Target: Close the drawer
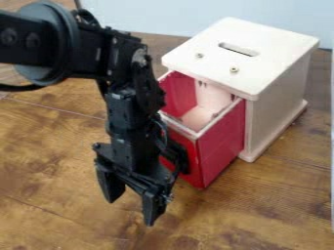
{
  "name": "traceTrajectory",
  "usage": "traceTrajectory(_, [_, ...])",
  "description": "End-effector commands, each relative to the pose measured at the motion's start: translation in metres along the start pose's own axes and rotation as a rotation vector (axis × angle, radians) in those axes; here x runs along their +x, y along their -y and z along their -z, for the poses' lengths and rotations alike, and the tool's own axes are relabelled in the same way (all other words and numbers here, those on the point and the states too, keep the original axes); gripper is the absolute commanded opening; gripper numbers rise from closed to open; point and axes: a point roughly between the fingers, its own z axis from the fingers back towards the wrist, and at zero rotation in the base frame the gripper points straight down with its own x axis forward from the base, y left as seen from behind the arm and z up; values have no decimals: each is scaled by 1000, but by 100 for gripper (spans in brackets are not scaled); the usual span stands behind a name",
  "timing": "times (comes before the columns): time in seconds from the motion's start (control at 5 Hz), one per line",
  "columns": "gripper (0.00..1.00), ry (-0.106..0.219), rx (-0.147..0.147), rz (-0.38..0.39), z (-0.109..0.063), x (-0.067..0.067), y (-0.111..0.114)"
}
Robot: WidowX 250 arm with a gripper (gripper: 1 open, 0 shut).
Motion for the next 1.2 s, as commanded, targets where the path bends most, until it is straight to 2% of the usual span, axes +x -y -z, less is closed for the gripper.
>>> traceTrajectory(0.0, [100,80,10,49,-12,17,-4])
traceTrajectory(0.2, [100,116,9,112,-13,36,5])
traceTrajectory(0.6, [100,144,19,220,-33,38,3])
traceTrajectory(0.8, [100,172,17,183,-26,47,-7])
traceTrajectory(1.0, [100,179,21,149,-17,49,-18])
